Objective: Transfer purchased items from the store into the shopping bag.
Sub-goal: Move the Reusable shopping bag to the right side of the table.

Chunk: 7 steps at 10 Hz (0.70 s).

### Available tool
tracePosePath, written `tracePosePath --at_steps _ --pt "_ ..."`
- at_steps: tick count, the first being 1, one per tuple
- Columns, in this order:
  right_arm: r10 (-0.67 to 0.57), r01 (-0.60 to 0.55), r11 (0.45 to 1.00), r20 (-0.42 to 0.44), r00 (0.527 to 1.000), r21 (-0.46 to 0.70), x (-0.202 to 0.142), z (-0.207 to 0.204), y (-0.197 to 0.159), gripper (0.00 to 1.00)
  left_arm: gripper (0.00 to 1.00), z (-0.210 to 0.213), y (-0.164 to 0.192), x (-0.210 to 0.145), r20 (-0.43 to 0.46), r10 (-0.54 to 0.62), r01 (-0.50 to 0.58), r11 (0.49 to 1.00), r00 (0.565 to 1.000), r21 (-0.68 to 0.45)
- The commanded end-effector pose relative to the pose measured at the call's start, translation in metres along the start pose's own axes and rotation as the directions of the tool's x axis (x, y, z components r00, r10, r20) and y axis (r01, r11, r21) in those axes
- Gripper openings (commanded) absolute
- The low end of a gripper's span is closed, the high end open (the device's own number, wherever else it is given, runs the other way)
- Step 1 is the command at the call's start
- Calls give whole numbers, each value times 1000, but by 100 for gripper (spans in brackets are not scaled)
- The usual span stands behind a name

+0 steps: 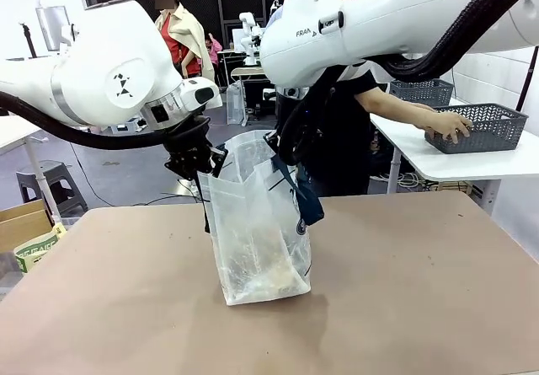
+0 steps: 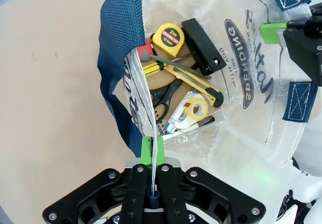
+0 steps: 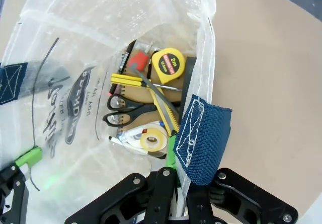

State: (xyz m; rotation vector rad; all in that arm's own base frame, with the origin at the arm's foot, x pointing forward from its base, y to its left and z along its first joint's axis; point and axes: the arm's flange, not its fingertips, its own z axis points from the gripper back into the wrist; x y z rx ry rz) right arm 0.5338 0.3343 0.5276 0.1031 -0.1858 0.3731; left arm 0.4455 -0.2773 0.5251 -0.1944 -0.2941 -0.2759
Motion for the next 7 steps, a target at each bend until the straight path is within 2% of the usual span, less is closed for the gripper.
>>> tracePosePath --at_steps 1,3,5,7 --pt "-23 23 1000 7 1000 18 3 -3 3 0 0 -5 0 2 -11 -10 10 1000 1000 21" --pt "-97 97 995 11 995 31 5 -7 8 0 0 -8 -5 6 -1 -15 15 998 1000 56" --pt "-165 164 986 11 986 39 8 -11 12 0 0 -10 -9 10 -17 29 -28 997 999 65" --pt "-178 178 984 7 984 18 9 -15 16 0 0 -10 -9 12 -24 28 -26 997 999 79"
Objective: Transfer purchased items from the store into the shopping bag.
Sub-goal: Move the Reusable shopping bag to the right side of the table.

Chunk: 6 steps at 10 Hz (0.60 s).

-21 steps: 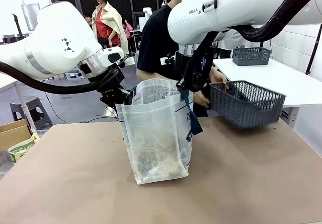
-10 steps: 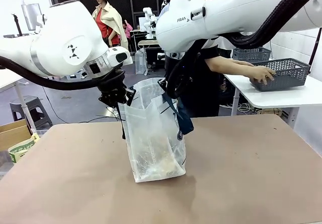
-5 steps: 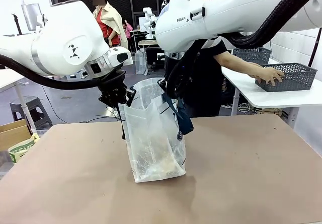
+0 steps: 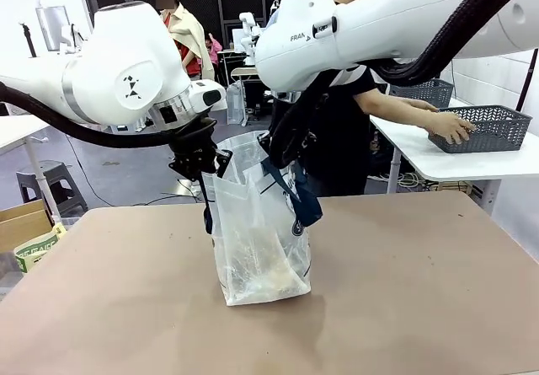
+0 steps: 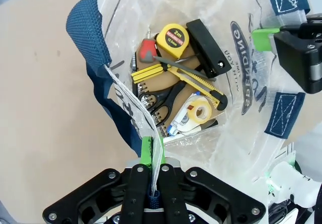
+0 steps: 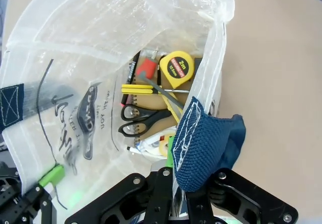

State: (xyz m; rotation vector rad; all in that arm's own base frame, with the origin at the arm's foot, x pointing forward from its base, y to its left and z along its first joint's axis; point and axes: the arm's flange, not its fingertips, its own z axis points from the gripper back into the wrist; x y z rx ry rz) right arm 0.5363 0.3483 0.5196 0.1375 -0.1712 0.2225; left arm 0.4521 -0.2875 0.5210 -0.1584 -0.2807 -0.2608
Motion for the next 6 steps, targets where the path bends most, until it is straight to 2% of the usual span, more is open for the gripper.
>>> tracePosePath --at_steps 1,6 --pt "-21 21 1000 13 1000 -13 2 -6 6 0 0 -1 -1 6 -4 16 -16 999 1000 38" --pt "-16 17 1000 21 1000 -25 -2 -6 10 0 0 0 2 4 -2 -22 22 1000 1000 12"
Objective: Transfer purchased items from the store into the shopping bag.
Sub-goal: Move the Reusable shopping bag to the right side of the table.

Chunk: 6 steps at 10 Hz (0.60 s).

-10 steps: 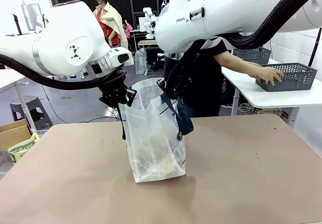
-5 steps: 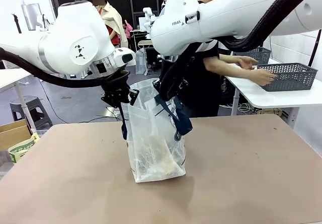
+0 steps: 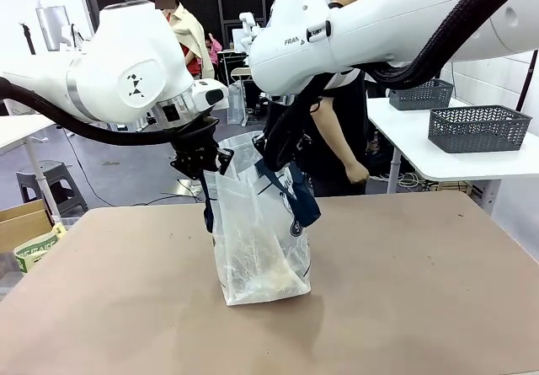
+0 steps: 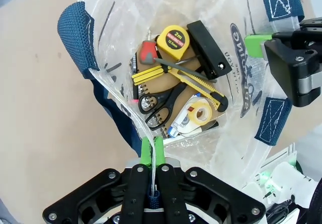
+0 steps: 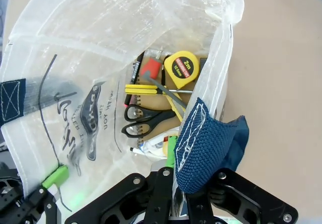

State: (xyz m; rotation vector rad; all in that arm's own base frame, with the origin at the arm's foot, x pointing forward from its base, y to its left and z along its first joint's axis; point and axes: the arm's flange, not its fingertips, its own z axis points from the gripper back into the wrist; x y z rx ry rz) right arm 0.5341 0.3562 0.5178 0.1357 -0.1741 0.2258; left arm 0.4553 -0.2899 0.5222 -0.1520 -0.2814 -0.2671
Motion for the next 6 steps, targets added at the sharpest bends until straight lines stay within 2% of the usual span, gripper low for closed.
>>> tracePosePath --at_steps 1,3,6 --pt "-20 20 1000 20 1000 -22 -1 -3 3 0 0 0 6 -1 6 -19 19 1000 1000 0" --pt "-5 5 1000 30 1000 -10 0 -3 6 0 0 1 4 -1 58 -95 97 995 994 -29" --pt "9 -8 1000 34 999 -5 2 -3 9 0 0 0 -2 4 74 -133 136 990 988 -37"
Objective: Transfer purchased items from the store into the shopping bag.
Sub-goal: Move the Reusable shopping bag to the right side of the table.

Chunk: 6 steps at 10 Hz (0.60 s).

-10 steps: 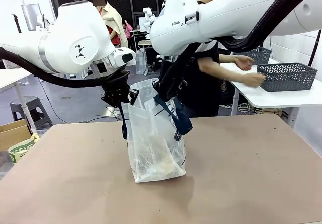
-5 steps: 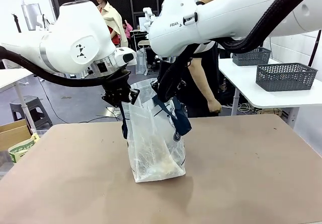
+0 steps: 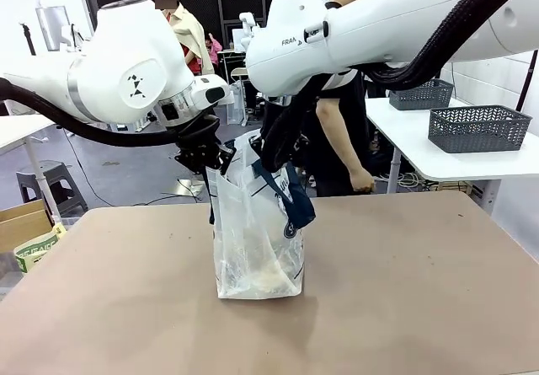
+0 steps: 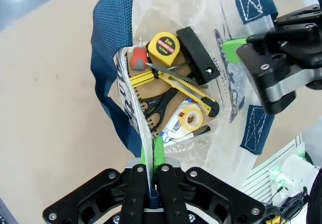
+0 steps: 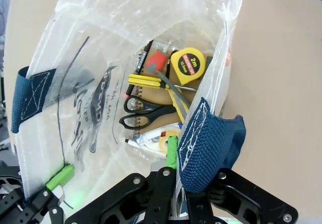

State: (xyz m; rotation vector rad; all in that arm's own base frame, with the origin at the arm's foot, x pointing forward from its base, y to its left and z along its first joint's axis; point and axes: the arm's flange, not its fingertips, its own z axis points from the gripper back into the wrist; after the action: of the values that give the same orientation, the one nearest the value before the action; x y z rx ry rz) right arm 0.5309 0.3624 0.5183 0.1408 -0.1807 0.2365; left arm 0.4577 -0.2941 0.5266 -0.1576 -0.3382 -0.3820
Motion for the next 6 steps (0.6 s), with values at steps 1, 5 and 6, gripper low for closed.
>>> tracePosePath --at_steps 1,5,6 --pt "3 -3 1000 28 1000 -11 4 -3 5 0 0 -3 0 0 29 -32 33 999 999 -32" --pt "16 -17 1000 43 999 4 10 -4 10 0 0 -11 -7 3 25 -41 43 997 999 -61" --pt "23 -23 1000 42 999 7 13 -5 12 0 0 -13 -9 5 27 -42 44 997 999 -63"
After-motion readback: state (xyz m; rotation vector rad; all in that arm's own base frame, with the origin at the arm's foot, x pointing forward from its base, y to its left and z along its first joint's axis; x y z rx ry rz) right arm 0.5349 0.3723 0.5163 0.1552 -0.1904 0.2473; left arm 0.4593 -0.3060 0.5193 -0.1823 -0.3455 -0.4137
